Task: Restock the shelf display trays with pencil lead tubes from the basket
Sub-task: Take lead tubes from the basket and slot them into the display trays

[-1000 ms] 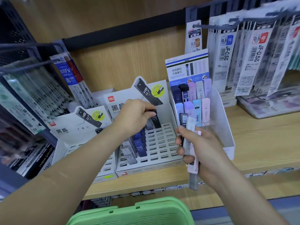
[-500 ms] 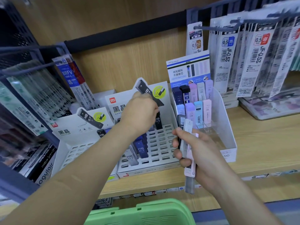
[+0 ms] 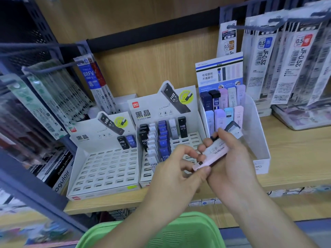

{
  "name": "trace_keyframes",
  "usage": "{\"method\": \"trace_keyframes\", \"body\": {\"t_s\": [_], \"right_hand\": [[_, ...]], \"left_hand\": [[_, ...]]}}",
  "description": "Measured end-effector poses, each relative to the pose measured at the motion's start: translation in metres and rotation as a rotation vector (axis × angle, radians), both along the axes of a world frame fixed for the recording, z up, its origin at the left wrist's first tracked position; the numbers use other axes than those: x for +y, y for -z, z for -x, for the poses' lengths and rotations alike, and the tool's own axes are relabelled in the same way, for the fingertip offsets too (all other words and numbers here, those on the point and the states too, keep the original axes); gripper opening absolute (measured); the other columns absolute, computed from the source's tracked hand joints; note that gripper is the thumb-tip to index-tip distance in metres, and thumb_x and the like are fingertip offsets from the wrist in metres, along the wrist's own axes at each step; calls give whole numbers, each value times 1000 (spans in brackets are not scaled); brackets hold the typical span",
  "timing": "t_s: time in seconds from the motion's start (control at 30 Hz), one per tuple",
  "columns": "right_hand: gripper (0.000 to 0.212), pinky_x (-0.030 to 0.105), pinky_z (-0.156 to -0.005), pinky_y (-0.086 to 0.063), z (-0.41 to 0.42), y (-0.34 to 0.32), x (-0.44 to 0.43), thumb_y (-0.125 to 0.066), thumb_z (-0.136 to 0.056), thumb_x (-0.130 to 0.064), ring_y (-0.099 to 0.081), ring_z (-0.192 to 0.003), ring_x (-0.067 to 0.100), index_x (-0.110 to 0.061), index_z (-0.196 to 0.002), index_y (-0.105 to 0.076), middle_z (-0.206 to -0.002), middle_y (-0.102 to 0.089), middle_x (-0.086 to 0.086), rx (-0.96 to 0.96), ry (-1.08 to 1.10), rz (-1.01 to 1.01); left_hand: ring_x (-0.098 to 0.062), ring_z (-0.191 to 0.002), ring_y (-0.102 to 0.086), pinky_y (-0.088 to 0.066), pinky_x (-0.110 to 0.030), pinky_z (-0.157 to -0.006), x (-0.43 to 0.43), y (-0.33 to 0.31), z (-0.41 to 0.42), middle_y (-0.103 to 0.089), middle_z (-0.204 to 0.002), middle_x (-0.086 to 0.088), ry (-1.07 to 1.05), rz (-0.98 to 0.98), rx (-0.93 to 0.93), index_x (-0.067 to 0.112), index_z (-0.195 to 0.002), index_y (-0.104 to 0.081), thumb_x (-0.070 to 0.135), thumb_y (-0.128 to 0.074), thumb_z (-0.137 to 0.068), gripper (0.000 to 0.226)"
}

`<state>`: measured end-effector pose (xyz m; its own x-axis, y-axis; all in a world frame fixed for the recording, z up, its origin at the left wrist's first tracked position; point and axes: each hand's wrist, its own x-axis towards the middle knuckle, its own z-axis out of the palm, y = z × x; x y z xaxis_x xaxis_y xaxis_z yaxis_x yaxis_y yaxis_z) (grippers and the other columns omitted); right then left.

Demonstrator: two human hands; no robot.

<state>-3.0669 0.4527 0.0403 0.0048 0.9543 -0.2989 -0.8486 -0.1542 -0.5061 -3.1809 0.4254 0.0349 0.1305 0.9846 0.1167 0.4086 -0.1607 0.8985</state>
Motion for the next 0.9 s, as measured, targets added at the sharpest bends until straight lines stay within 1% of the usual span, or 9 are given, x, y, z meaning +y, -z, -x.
{"method": "trace_keyframes", "body": {"t_s": [0.23, 0.37, 0.43, 0.47, 0.53, 0.63, 0.7, 0.8, 0.9], "right_hand": [[22, 31, -66, -45, 0, -2, -2, -53, -97, -27, -59, -64, 19, -15, -79, -51, -67, -51, 2, 41, 64, -13], [21, 34, -72, -50, -17, -1, 5, -51, -99, -25, -62, -63, 20, -15, -80, -50, -64, -49, 1, 65, 123, -24], [19, 32, -67, -51, -32, -1, 7, -51, -98, -20, -57, -59, 17, -15, -80, -48, -61, -45, 0, -24, 126, -10], [18, 27, -57, -48, -38, -1, 8, -53, -96, -19, -50, -53, 15, -15, -79, -47, -60, -42, 0, -69, 78, -11], [21, 18, -39, -30, -41, -2, 6, -59, -88, -34, -33, -45, 10, -17, -79, -50, -58, -36, -3, -120, -127, -62], [53, 16, -37, -23, -29, -3, 0, -71, -65, -64, -29, -46, 7, -19, -91, -62, -62, -40, -3, -245, -395, -227], [63, 16, -39, -27, -17, 1, -3, -82, -57, -59, -32, -49, 7, -16, -98, -63, -66, -44, -2, -301, -379, -323], [32, 15, -37, -27, -6, 5, -5, -76, -69, -34, -32, -45, 6, -11, -80, -58, -63, -48, 1, -394, -240, -315], [17, 16, -39, -29, -3, 6, -7, -72, -77, -27, -37, -48, 8, -13, -78, -62, -62, -56, 2, -446, -200, -277]], "left_hand": [[-10, -55, -62, -51, -21, -57, -2, -7, 3, -71, -66, -2, -61, 73, -241, 11, -84, -68, 1, -78, -73, 18], [-12, -69, -69, -56, -25, -70, -2, -14, 12, -74, -74, 0, -114, -4, -208, 15, -83, -70, 2, -83, -66, 24], [-12, -72, -70, -56, -24, -73, -1, -18, 20, -74, -75, 2, -148, -55, -215, 18, -82, -71, 3, -83, -65, 25], [-13, -72, -70, -56, -24, -74, -1, -20, 23, -74, -76, 2, -160, -74, -229, 18, -82, -71, 3, -82, -66, 25], [-14, -70, -70, -56, -23, -70, 0, -24, 26, -74, -76, 1, -176, -85, -267, 14, -84, -70, 3, -80, -67, 24], [-14, -62, -68, -54, -20, -61, 0, -25, 21, -73, -72, -3, -179, -77, -322, 8, -87, -67, 3, -77, -69, 22], [-17, -60, -68, -54, -21, -58, -3, -24, 15, -73, -71, -9, -151, -20, -402, 3, -89, -64, 6, -74, -72, 19], [-22, -64, -71, -57, -24, -58, -7, -22, 8, -73, -76, -13, -96, 96, -451, -1, -91, -62, 23, -65, -78, 27], [-24, -68, -71, -58, -27, -61, -4, -21, 11, -74, -80, -12, -81, 137, -441, 1, -87, -67, 28, -59, -83, 28]]}}
